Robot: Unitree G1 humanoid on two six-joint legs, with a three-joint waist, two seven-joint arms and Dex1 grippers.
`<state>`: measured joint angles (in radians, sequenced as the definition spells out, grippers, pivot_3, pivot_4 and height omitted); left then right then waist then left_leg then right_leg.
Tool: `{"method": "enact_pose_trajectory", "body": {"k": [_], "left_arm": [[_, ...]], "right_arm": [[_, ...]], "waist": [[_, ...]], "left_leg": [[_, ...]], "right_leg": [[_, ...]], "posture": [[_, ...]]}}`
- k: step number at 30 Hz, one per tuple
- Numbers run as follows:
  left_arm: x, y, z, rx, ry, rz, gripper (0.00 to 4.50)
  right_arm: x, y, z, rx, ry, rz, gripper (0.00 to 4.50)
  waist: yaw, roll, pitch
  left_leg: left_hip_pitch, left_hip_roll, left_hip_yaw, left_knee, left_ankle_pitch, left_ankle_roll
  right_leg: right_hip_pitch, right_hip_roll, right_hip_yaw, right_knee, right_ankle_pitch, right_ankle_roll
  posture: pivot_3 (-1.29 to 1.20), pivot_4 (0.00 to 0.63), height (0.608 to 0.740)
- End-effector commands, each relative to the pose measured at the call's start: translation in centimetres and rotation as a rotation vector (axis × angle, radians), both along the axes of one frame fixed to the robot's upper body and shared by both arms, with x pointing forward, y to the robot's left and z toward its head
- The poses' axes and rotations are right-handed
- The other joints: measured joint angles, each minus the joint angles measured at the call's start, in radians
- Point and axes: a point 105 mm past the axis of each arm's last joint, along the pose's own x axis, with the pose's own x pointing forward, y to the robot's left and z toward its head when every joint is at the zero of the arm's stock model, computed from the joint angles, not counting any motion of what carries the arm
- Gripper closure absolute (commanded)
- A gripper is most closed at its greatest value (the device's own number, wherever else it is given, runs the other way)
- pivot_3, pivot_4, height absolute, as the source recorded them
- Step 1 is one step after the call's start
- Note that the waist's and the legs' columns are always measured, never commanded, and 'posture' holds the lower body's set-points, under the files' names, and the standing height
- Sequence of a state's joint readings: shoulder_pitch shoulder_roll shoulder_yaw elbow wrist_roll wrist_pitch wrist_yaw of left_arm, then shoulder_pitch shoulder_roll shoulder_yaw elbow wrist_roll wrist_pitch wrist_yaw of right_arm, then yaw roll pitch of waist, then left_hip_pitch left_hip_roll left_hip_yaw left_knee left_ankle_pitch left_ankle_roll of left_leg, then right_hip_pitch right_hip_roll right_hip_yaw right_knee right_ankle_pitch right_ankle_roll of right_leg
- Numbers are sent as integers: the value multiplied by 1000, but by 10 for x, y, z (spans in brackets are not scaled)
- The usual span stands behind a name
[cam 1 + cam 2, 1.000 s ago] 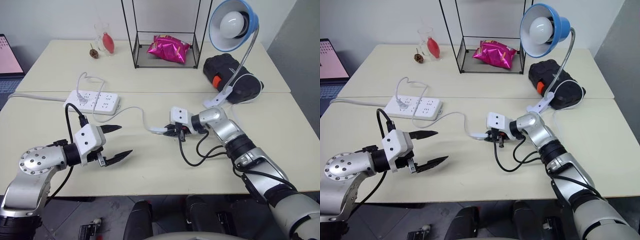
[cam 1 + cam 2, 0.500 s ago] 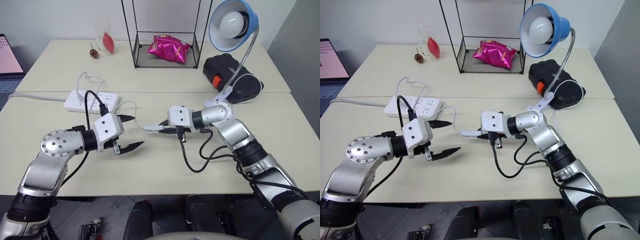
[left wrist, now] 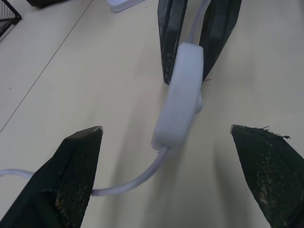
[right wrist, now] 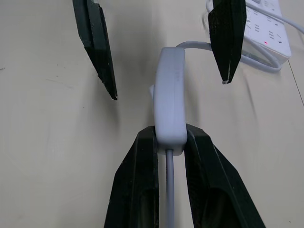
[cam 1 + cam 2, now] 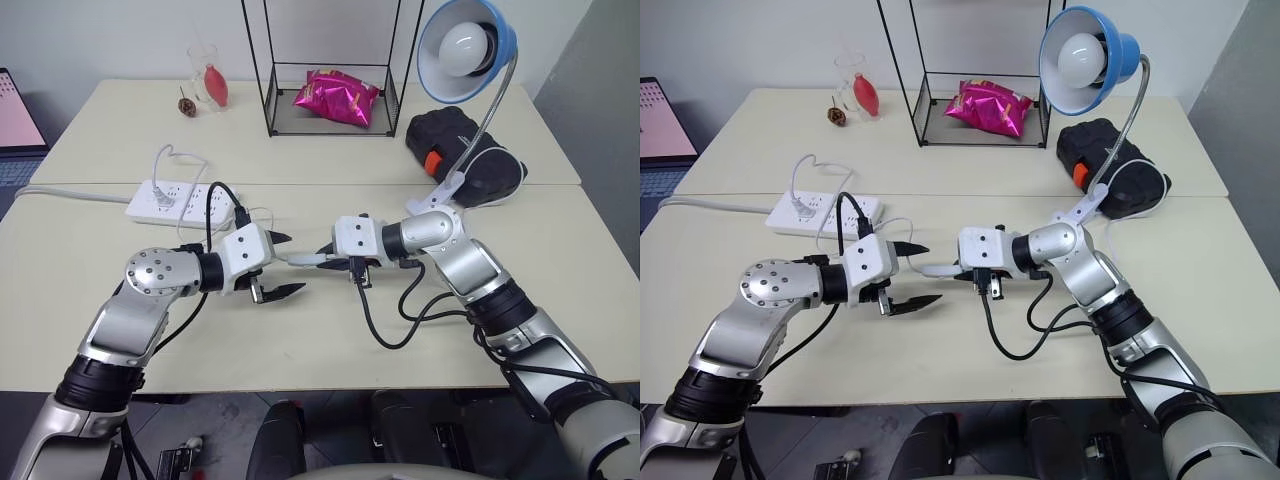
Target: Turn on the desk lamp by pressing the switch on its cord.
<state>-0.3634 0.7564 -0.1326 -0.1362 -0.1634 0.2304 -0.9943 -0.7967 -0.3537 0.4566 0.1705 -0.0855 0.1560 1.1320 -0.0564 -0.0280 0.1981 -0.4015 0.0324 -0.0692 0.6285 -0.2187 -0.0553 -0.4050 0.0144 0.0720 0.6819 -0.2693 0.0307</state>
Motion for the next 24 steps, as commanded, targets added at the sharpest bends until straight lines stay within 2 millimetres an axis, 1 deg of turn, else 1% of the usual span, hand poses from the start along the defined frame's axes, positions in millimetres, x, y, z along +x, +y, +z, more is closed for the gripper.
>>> {"method": "enact_pose_trajectory", "body": {"k": [1, 5, 6, 7, 11, 12, 15, 18, 24], "left_arm": [[5, -4, 7, -5, -37, -12, 0], [6, -9, 7, -17, -30, -19, 0], [6, -10, 7, -19, -28, -20, 176], [7, -11, 7, -21, -28, -21, 176], [8, -14, 7, -26, -25, -22, 1113], [8, -14, 6, -22, -23, -22, 1239], [8, -13, 2, -5, -21, -20, 1821], [9, -12, 1, 3, -26, -17, 2532], [10, -12, 2, 11, -40, -20, 3590]], "right_arm": [[-6, 5, 9, 17, -33, 32, 4117], [-7, 6, 8, 17, -31, 36, 4117], [-7, 6, 8, 17, -30, 37, 4117], [-7, 6, 7, 17, -30, 38, 4117], [-8, 7, 7, 16, -30, 40, 4117], [-8, 7, 7, 16, -30, 41, 4117], [-8, 7, 7, 16, -29, 41, 4117], [-8, 7, 7, 16, -30, 42, 4117], [-9, 7, 9, 16, -31, 46, 4117]], "waist": [[0, 0, 0], [0, 0, 0], [0, 0, 0], [0, 0, 0], [0, 0, 0], [0, 0, 0], [0, 0, 0], [0, 0, 0], [0, 0, 0]], "left_leg": [[0, 0, 0, 0, 0, 0], [0, 0, 0, 0, 0, 0], [0, 0, 0, 0, 0, 0], [0, 0, 0, 0, 0, 0], [0, 0, 0, 0, 0, 0], [0, 0, 0, 0, 0, 0], [0, 0, 0, 0, 0, 0], [0, 0, 0, 0, 0, 0], [0, 0, 0, 0, 0, 0]], "right_leg": [[0, 0, 0, 0, 0, 0], [0, 0, 0, 0, 0, 0], [0, 0, 0, 0, 0, 0], [0, 0, 0, 0, 0, 0], [0, 0, 0, 0, 0, 0], [0, 0, 0, 0, 0, 0], [0, 0, 0, 0, 0, 0], [0, 0, 0, 0, 0, 0], [0, 0, 0, 0, 0, 0]], "posture": [[0, 150, 740], [0, 150, 740], [0, 150, 740], [0, 150, 740], [0, 150, 740], [0, 150, 740], [0, 150, 740], [0, 150, 740], [0, 150, 740]]}}
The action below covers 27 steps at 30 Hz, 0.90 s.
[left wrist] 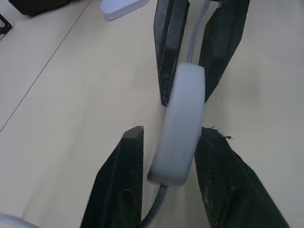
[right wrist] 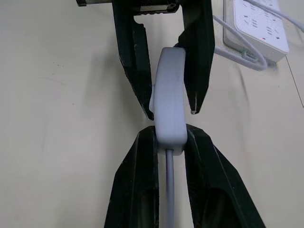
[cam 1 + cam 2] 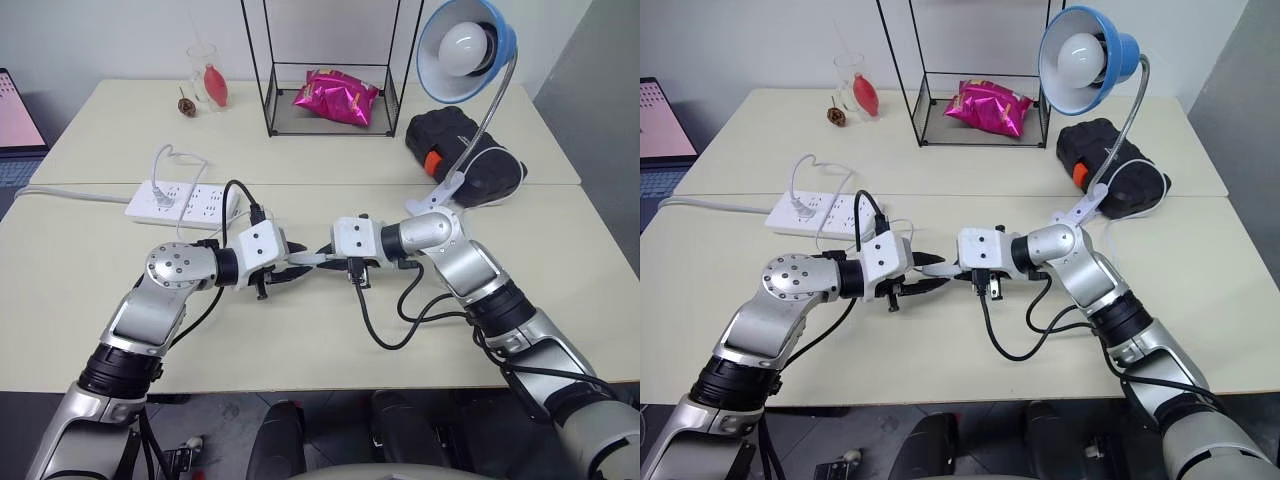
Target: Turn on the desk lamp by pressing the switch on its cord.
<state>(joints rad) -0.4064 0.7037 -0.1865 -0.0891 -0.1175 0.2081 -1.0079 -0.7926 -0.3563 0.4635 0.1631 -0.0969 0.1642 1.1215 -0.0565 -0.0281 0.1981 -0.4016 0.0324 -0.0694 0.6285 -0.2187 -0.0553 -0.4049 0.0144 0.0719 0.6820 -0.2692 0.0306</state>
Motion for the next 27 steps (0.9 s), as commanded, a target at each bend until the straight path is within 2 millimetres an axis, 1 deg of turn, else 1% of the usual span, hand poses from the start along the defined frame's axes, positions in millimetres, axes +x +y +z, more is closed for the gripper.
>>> {"method": "enact_pose_trajectory", "body": {"k": [1, 2, 4, 9, 12, 14, 15, 16, 17, 18, 21, 22, 25, 27], "left_arm": [[6, 4, 11, -2, -52, 21, 3658], [6, 3, 11, -1, -54, 19, 3745], [5, 3, 11, -4, -55, 12, 3780], [4, -1, 13, -20, -63, -19, 3819], [-1, -1, 12, -12, -66, -56, 3819], [-2, 0, 11, -3, -70, -66, 3144], [-3, 1, 10, 6, -70, -73, 3071], [-3, 2, 9, 15, -72, -79, 2891], [-4, 2, 9, 20, -73, -83, 2571], [-4, 3, 8, 24, -75, -86, 2488], [-6, 6, 8, 33, -82, -94, 1780], [-8, 6, 10, 28, -87, -104, 1622], [-14, 9, 16, 12, -98, -121, 970], [-18, 14, 21, -1, -97, -108, 898]], "right_arm": [[-9, 7, 11, 25, -25, 58, 4117], [-9, 7, 11, 25, -25, 59, 4117], [-10, 7, 11, 25, -24, 61, 4117], [-12, 8, 11, 25, -21, 70, 4117], [-13, 8, 11, 25, -19, 76, 4117], [-14, 9, 11, 25, -17, 82, 4117], [-15, 9, 11, 25, -16, 85, 4117], [-15, 9, 11, 25, -15, 86, 4117], [-16, 9, 11, 24, -15, 87, 4117], [-16, 9, 10, 24, -14, 87, 4117], [-15, 9, 9, 22, -13, 86, 4117], [-15, 9, 9, 21, -13, 85, 4117], [-11, 8, 6, 16, -10, 74, 4117], [-6, 5, 2, 8, -8, 57, 4117]], "waist": [[0, 0, 0], [0, 0, 0], [0, 0, 0], [0, 0, 0], [0, 0, 0], [0, 0, 0], [0, 0, 0], [0, 0, 0], [0, 0, 0], [0, 0, 0], [0, 0, 0], [0, 0, 0], [0, 0, 0], [-1, 0, 0]], "left_leg": [[0, 0, 0, 0, 0, 0], [0, 0, 0, 0, 0, 0], [0, 0, 0, 0, 0, 0], [0, 0, 0, 0, 0, 0], [0, 0, 0, 0, 0, 0], [0, 0, 0, 0, 0, 0], [0, 0, 0, 0, 0, 0], [0, 0, 0, 0, 0, 0], [0, 0, 0, 0, 0, 0], [0, 0, 0, 0, 0, 0], [0, 0, 0, 0, 0, 0], [0, 0, 0, 0, 0, 0], [0, 0, 0, 0, 0, 0], [0, 0, 0, 0, 0, 0]], "right_leg": [[0, 0, 0, 0, 0, 0], [0, 0, 0, 0, 0, 0], [0, 0, 0, 0, 0, 0], [0, 0, 0, 0, 0, 0], [0, 0, 0, 0, 0, 0], [0, 0, 0, 0, 0, 0], [0, 0, 0, 0, 0, 0], [0, 0, 0, 0, 0, 0], [0, 0, 0, 0, 0, 0], [0, 0, 0, 0, 0, 0], [0, 0, 0, 0, 0, 0], [0, 0, 0, 0, 0, 0], [0, 0, 0, 0, 0, 0], [0, 0, 0, 0, 0, 0]], "posture": [[0, 150, 740], [0, 150, 740], [0, 150, 740], [0, 150, 740], [0, 150, 740], [0, 150, 740], [0, 150, 740], [0, 150, 740], [0, 150, 740], [0, 150, 740], [0, 150, 740], [0, 150, 740], [0, 150, 740], [0, 150, 740]]}}
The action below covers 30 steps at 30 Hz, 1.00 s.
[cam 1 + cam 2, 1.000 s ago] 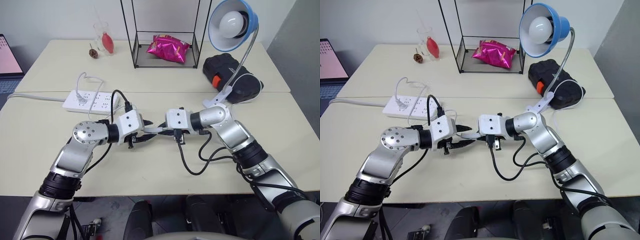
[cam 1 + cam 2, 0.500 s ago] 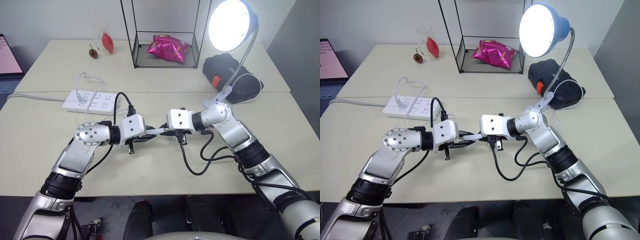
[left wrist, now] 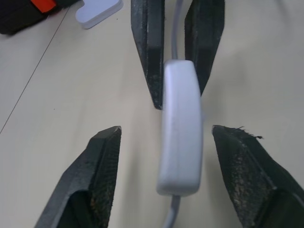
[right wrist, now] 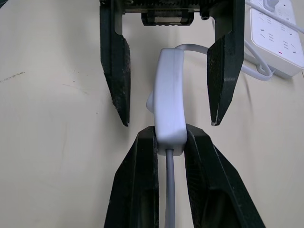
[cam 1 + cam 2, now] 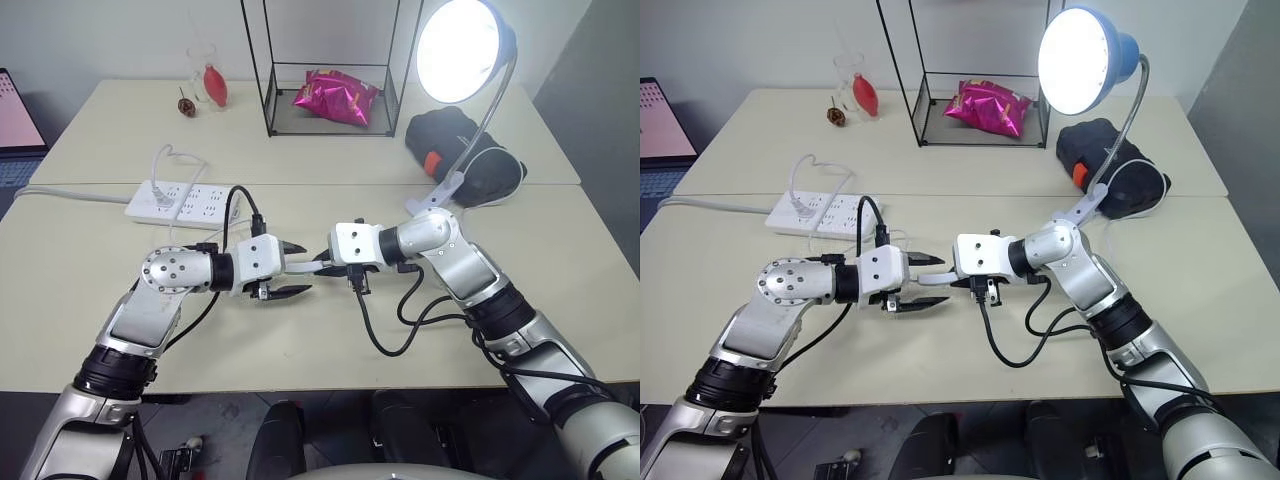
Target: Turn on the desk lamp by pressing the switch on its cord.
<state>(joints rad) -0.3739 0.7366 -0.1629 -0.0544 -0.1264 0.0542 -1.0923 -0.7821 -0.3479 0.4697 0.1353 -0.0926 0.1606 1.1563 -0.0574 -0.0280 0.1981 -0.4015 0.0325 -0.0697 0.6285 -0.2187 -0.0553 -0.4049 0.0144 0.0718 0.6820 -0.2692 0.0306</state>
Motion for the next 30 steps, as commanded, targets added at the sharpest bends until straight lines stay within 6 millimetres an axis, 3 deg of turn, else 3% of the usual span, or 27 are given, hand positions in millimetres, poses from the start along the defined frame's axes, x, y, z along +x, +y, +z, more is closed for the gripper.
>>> {"method": "enact_pose_trajectory", "body": {"k": [1, 10, 18, 24, 30], "left_arm": [[-9, 10, 25, -40, -54, 0, 898], [-29, 42, 27, -45, -2, 135, 898], [-39, 43, 18, -55, 21, 170, 898], [-43, 44, 14, -72, 32, 183, 898], [-37, 57, 19, -146, 50, 285, 898]], "right_arm": [[7, -1, 1, 8, -18, -6, 4117], [36, -7, -10, -1, -24, -93, 4117], [49, -8, -28, -28, 5, -128, 4117], [52, -11, -29, -18, 7, -144, 2357], [42, -24, -9, 22, 11, -114, 1180]], "waist": [[0, 0, 0], [-1, 0, 0], [1, 0, 0], [0, 0, 0], [1, 0, 0]], "left_leg": [[0, 0, 0, 0, 0, 0], [0, 0, 0, 0, 0, 0], [0, 0, 0, 0, 0, 0], [1, 0, 0, 0, 0, 0], [0, 0, 0, 0, 0, 0]], "right_leg": [[0, 0, 0, 0, 0, 0], [0, 0, 0, 0, 0, 0], [0, 0, 0, 0, 0, -1], [0, 0, 0, 0, 0, 0], [0, 0, 0, 0, 0, -1]], "posture": [[0, 150, 740], [0, 150, 740], [0, 150, 740], [0, 150, 740], [0, 150, 740]]}}
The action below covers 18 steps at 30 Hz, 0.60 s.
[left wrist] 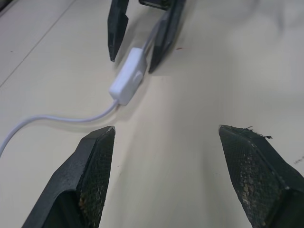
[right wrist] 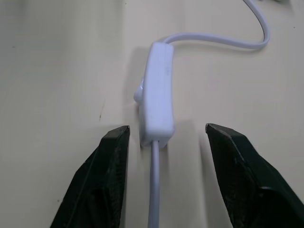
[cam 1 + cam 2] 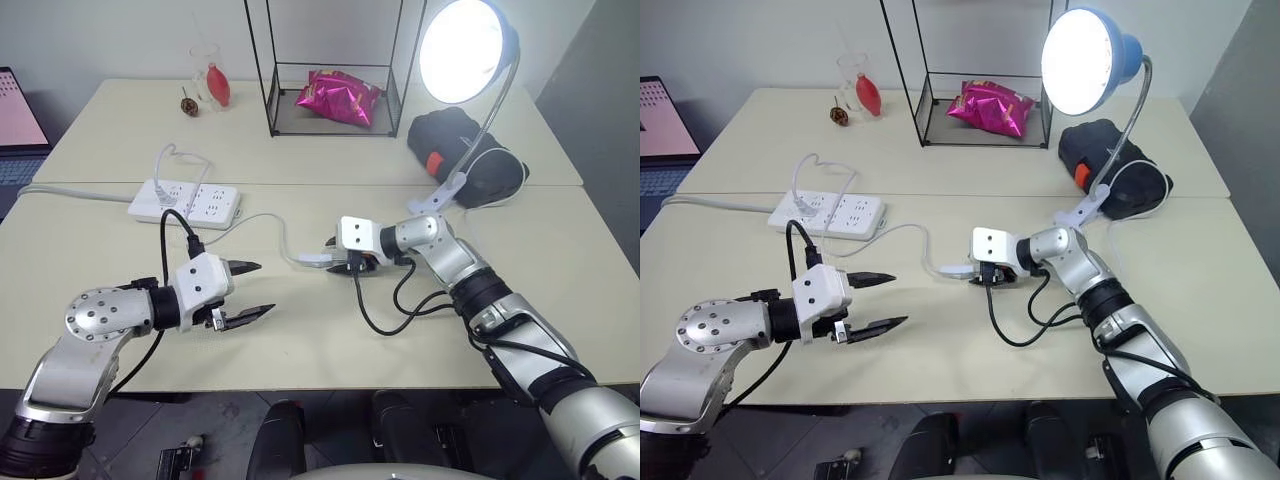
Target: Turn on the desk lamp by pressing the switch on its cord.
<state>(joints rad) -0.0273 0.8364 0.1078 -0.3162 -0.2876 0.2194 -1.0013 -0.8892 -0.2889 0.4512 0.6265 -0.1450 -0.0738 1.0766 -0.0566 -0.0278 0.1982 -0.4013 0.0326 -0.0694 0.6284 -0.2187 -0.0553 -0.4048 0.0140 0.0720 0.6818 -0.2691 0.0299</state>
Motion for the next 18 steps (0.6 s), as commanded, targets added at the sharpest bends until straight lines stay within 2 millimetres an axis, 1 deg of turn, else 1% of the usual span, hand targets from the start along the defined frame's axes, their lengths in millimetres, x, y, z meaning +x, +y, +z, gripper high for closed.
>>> {"method": "enact_pose_trajectory", "body": {"k": [1, 3, 4, 5, 8, 12, 15, 18], "left_arm": [[3, 10, 15, -44, -14, 66, 898], [0, 12, 18, -65, 27, 76, 898], [-1, 12, 22, -79, 32, 78, 898], [-3, 14, 25, -75, 44, 88, 898], [-5, 20, 33, -70, 53, 119, 898], [-9, 25, 34, -58, 65, 144, 898], [-13, 25, 32, -57, 75, 138, 898], [-14, 23, 31, -60, 80, 124, 898]], "right_arm": [[-7, -8, 32, 69, -44, 24, 927], [-12, -15, 43, 95, -53, 24, 319], [-15, -20, 48, 104, -52, 19, 87], [-22, -30, 53, 105, -48, 19, 27], [-43, -52, 64, 130, -21, 26, 27], [-62, -71, 75, 211, -9, -13, 27], [-71, -79, 79, 238, 2, -40, 27], [-75, -82, 80, 250, 1, -63, 27]], "waist": [[0, 0, 0], [0, 0, 0], [0, 0, 0], [0, 0, 0], [4, 0, 0], [4, 1, 0], [-2, 1, 1], [-1, 1, 1]], "left_leg": [[0, 0, 0, 0, 0, 0], [0, 0, 0, 0, 0, 0], [0, 0, 0, 0, 0, 0], [0, 0, 0, 0, 0, 0], [-1, 0, -1, 0, 0, 0], [0, 0, -1, 0, 0, 0], [1, 0, 0, -1, 0, 0], [1, 0, 0, 0, 0, 0]], "right_leg": [[0, 0, 0, 0, 0, 0], [0, 0, 0, 0, 0, 0], [0, 0, 0, 0, 0, 0], [0, 0, 0, 0, 0, 1], [0, 0, -1, 0, -1, 1], [0, 0, 0, -1, -1, 0], [0, 0, 0, 0, -1, 0], [0, 0, 0, 0, -1, 0]], "posture": [[0, 150, 740], [0, 150, 740], [0, 150, 740], [0, 150, 740], [0, 150, 740], [0, 150, 740], [0, 150, 740], [0, 150, 740]]}}
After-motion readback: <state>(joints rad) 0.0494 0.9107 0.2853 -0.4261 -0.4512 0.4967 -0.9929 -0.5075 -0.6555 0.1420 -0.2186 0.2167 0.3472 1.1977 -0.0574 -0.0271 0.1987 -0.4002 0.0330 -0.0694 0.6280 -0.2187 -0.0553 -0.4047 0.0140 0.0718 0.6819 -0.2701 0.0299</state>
